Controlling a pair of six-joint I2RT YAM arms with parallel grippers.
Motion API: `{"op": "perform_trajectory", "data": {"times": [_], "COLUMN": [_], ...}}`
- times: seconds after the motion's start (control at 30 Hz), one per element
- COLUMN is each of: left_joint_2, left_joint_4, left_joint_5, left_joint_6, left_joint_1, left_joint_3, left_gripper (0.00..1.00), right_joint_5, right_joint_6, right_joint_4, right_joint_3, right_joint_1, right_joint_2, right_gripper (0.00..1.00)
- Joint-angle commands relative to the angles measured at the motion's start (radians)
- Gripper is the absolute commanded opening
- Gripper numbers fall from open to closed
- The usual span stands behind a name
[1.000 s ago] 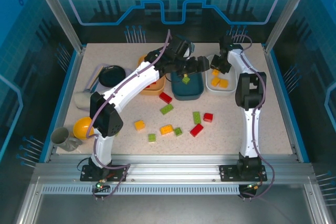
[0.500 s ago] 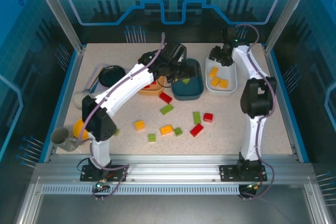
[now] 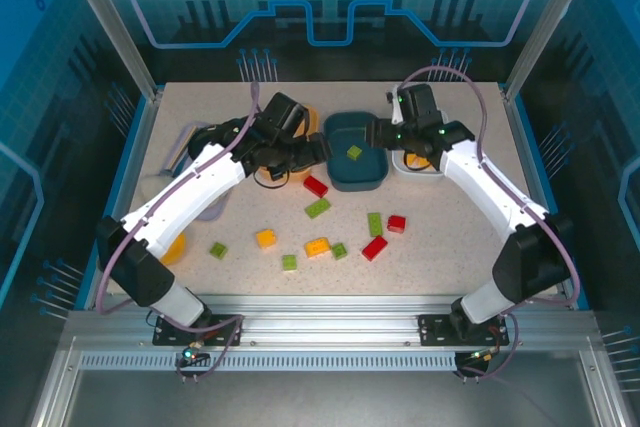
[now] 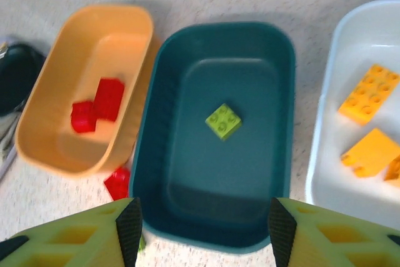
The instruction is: Sort the legos into containers by color
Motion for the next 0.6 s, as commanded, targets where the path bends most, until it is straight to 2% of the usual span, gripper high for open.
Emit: {"op": "perform_trajectory", "data": {"times": [0.0,0.1,0.23,0.37,0.57], "left_joint_2": [-0.071,-0.136,-0.254,-0.318,-0.294], "left_joint_4": [-0.115,-0.205,-0.241,-0.253,-0.162], "left_joint_5": [-0.079,-0.094,-0.021,-0.001,0.019], "left_joint_6": [-0.081,-0.182,-0.287,-0.327,-0.312], "left_joint_1": [0.019,0.071,0.205,0.304,0.422], "left_joint_3": [-0.058,-0.182,-0.427,-0.596,-0.746], "left_gripper": [0.85,0.84,0.84,0.83,0.83], "right_joint_5": [-0.067,-0.184,-0.311,-0.351,-0.366], "right_joint_6": [-0.070,-0.144,-0.187,-0.180,-0.189], "right_joint_4": [0.085,0.135,0.177,0.251,0.234], "right_joint_3": [-0.083,-0.159,-0.225,-0.280,-0.227], "right_joint_1": [0.064,0.149,0.281,0.381,0.455], "right_joint_2": [-0.096,-0.152,-0.186,-0.197,-0.124], "right_gripper": [0.59,0.61,0.74,0.89,0.91]}}
